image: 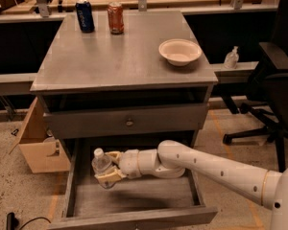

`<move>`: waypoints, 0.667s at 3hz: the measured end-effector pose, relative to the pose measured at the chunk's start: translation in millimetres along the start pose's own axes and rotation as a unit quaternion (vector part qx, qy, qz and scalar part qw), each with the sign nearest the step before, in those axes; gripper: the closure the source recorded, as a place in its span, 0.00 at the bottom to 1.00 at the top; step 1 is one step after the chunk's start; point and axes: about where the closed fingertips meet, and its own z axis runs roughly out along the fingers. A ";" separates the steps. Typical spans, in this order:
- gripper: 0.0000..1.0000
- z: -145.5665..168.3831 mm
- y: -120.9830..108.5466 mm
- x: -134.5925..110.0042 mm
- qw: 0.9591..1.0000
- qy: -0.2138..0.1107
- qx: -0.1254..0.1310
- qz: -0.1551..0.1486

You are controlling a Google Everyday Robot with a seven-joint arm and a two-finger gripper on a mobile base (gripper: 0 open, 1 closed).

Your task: Place blue plastic bottle into middle drawer

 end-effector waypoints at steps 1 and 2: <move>0.85 21.8 12.3 34.1 1.000 0.004 0.002 0.023; 0.63 34.3 19.9 54.9 0.999 0.017 0.009 0.042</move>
Offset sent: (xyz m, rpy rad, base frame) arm -0.0235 0.0235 -0.0925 -0.0613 0.1212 -0.0806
